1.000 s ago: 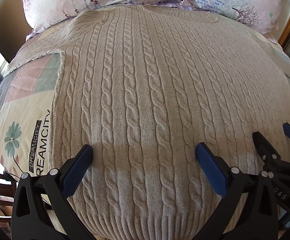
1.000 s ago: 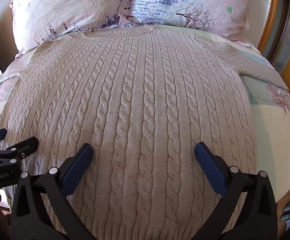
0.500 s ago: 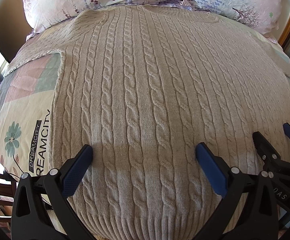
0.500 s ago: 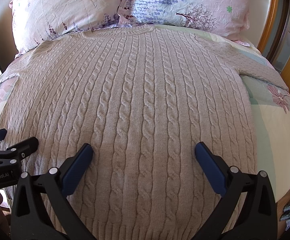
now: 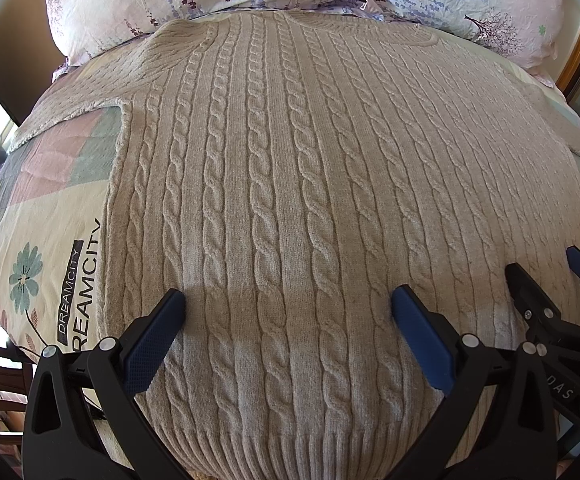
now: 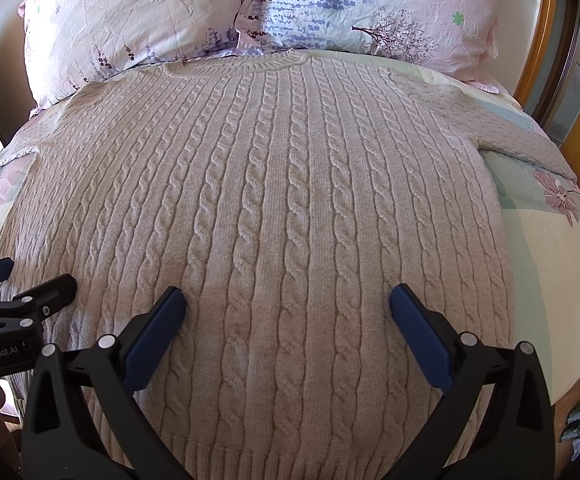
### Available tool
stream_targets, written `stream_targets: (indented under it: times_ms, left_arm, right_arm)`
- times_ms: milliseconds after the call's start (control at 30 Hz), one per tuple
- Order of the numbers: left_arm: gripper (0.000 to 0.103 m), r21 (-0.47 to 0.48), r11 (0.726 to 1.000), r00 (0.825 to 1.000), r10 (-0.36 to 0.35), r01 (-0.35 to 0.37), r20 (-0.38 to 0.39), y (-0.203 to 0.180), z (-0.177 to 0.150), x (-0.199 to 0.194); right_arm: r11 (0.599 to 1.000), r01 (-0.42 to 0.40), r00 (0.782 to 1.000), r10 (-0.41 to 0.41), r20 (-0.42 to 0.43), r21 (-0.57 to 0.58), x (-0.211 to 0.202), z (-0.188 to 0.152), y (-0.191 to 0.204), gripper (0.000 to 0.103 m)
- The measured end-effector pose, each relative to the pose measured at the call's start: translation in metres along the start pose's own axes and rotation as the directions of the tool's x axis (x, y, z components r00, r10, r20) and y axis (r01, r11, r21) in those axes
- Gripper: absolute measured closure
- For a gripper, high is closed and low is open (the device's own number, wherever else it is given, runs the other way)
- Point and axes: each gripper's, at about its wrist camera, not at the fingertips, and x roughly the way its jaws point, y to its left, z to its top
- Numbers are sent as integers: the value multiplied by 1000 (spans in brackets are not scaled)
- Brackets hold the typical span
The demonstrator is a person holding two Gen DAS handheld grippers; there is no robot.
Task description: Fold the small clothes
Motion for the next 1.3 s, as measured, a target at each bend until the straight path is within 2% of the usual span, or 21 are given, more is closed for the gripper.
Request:
stream_targets:
  times_ms: [1100, 1233, 1267, 1300]
  left_arm:
    - [1, 7, 1000, 1000, 0, 0, -10, -1, 2, 1]
    - [1, 15, 1000, 999, -6, 5, 35, -1, -3, 0]
    - [1, 30, 1000, 998, -4, 2, 64, -2, -6, -2]
    - [1, 50, 999, 996, 1, -5, 85, -4, -8, -3]
  right_arm:
    - [999, -15, 1000, 14, -24, -30, 2, 4, 2, 2]
    - [994, -71, 997, 69, -21, -78, -1, 6, -4, 2]
    - [992, -104, 994, 103, -25, -72, -4, 12, -11, 3]
    - [991, -132, 991, 132, 13, -26, -11, 20, -29, 4]
